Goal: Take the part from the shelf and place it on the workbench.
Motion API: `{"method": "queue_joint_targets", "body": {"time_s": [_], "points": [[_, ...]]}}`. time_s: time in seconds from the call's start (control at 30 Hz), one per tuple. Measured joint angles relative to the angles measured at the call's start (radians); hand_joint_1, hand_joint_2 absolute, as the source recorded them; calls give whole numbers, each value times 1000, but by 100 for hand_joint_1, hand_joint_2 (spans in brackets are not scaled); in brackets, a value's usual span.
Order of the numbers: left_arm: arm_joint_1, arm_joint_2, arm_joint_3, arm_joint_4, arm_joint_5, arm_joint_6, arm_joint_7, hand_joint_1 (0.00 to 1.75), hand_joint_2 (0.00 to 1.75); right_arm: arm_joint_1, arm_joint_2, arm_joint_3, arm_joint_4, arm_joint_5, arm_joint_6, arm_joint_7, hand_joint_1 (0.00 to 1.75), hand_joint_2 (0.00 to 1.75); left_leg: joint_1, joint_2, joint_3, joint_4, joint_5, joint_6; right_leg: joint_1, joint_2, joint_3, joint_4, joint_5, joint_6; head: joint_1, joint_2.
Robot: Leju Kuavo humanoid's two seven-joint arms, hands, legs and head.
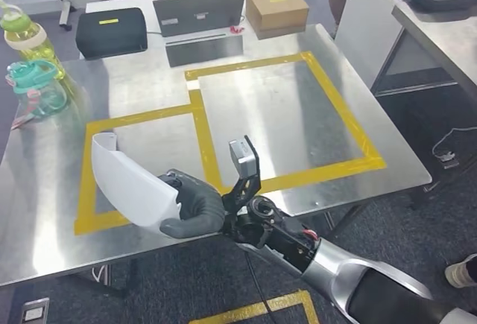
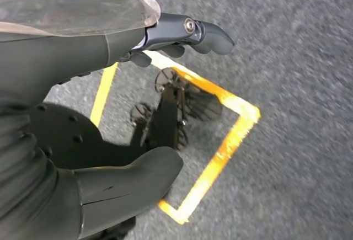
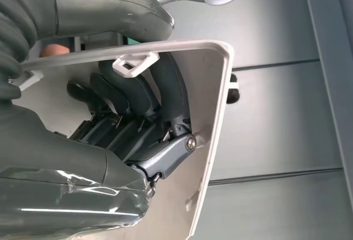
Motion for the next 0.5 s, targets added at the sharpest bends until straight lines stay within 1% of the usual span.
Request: {"method": "queue_joint_targets", "body": {"time_s": [0.03,0.1,0.13,0.17,0.2,0.23,0.27,0.3,0.33,0.37,0.4,0.43,0.47,0.5], "points": [[-1,0,0,0,0,0,0,0,175,0,0,0,0,0,0,0,166,175,-2,-1,7,-15,-4,5,2,0,1,0,-5,5,0,0],[-1,-1,0,0,0,-1,0,0,175,0,0,0,0,0,0,0,166,175,-3,-3,11,-18,-12,16,1,0,2,0,-12,14,3,0],[0,-2,0,0,0,-1,0,0,175,0,0,0,0,0,0,0,166,175,-2,-2,15,-19,-15,22,0,-1,0,8,-20,20,4,0],[1,-2,0,0,0,-1,0,0,175,-1,1,0,-1,0,0,0,166,175,0,-2,20,-21,-17,28,-1,-2,-11,35,-35,25,8,0],[1,-1,0,0,0,-1,0,0,175,-1,1,-1,-1,0,0,-1,166,175,2,-1,27,-23,-21,33,-2,-2,-34,84,-58,31,12,0],[1,-1,0,0,0,-1,0,0,175,-1,1,-1,-1,0,0,-1,166,175,2,-1,32,-23,-25,37,-4,-3,-69,156,-87,35,17,0],[1,0,0,0,0,-1,-1,0,175,0,1,-1,0,0,0,-1,166,175,1,-1,37,-22,-30,40,-5,-4,-112,235,-114,39,21,0],[1,0,0,0,0,-1,-1,0,175,2,0,-1,0,0,0,-1,166,175,1,-1,43,-22,-35,41,-6,-4,-151,297,-127,40,24,0],[2,0,0,0,0,-1,-1,0,175,4,0,-1,0,0,-1,0,166,175,1,-2,50,-22,-41,41,-6,-4,-176,326,-121,40,27,0],[3,0,0,0,0,-1,-1,0,175,5,0,-1,0,0,-1,0,166,175,0,-3,58,-22,-47,39,-6,-4,-180,311,-93,38,30,0],[3,-1,0,0,0,-1,-1,0,175,5,0,-1,0,0,-1,0,166,175,0,-4,69,-22,-53,38,-6,-4,-164,256,-47,35,33,0],[3,-1,0,0,0,-1,-1,0,175,5,0,-1,0,0,-1,-1,166,175,0,-4,80,-23,-61,36,-5,-4,-138,180,2,29,37,0],[3,-2,0,0,0,-1,-1,0,175,4,0,-1,0,0,-1,-1,166,175,-1,-5,87,-23,-67,32,-1,-4,-111,114,38,23,37,0],[1,-3,0,0,0,-1,-1,0,175,3,0,-1,0,0,-1,0,166,175,-2,-5,91,-24,-71,29,2,-4,-88,63,57,17,38,0]]}}
